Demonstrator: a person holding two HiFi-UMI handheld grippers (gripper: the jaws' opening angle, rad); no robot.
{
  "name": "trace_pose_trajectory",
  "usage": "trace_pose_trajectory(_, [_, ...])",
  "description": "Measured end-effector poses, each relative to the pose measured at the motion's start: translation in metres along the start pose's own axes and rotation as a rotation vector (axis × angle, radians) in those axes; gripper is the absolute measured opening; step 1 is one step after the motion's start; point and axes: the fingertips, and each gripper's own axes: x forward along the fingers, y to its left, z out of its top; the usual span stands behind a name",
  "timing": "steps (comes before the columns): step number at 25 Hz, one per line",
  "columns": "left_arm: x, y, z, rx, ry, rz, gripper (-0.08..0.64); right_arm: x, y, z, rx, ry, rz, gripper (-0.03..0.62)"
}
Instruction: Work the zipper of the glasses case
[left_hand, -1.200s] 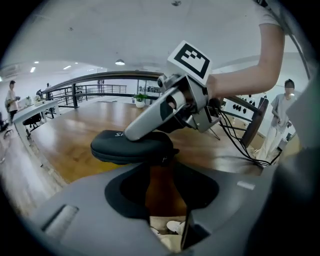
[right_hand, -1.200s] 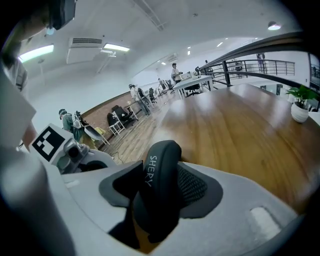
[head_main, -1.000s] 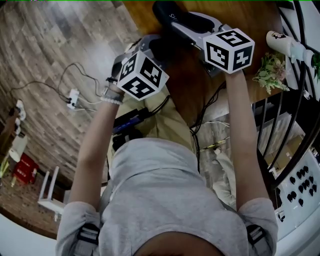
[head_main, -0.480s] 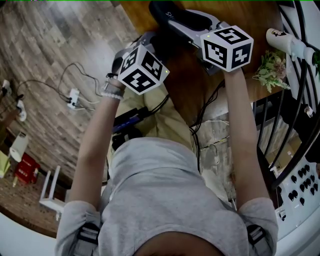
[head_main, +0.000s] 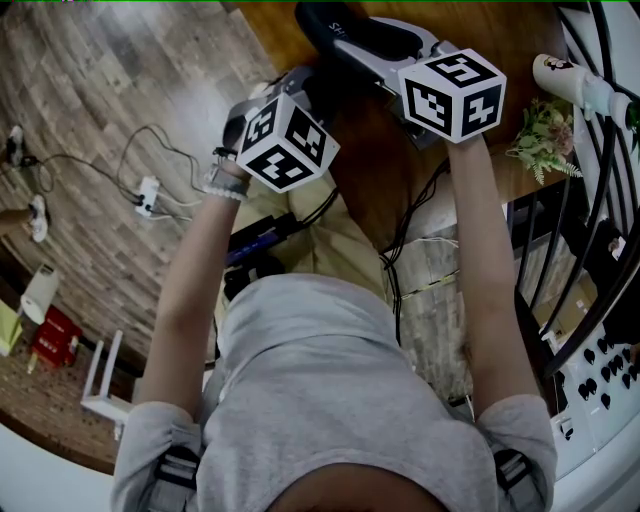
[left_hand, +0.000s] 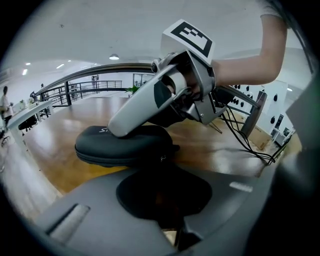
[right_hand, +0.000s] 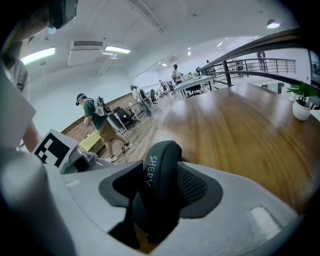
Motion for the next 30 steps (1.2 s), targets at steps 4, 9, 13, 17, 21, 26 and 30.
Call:
trace_pose_trajectory(4, [0.000,-0.002,0.001,0.018,0.002,0.000,0.023,0.000,0.000,0.000,0.001,0.000,0.000,0.219])
trace_pose_trajectory(9, [0.000,-0.001,0.000,0.040,0.007,0.022,0.021,0.000,0.000,0.000,-0.010,0.002,-0.005,0.219])
trace_pose_trajectory(13, [0.000,0.001,-0.002,0.036,0.021,0.038,0.023,0.001,0.001,-0.001,-0.050,0.019,-0.017,0.218])
trace_pose_trajectory(17, [0.000,0.001,-0.003,0.030,0.026,0.042,0.021,0.001,0.003,-0.003,-0.083,0.032,-0.031,0.218])
trace_pose_trajectory(21, [-0.001,0.003,-0.003,0.020,0.029,0.043,0.020,0.001,0.003,-0.003,-0.101,0.039,-0.039,0.218])
trace_pose_trajectory(26, [-0.004,0.009,-0.004,-0.005,0.027,0.056,0.020,0.000,0.003,-0.005,-0.104,0.040,-0.041,0.219])
trace_pose_trajectory(30, [-0.008,0.017,-0.005,-0.013,0.029,0.078,0.021,0.000,0.004,-0.005,-0.109,0.039,-0.044,0.218])
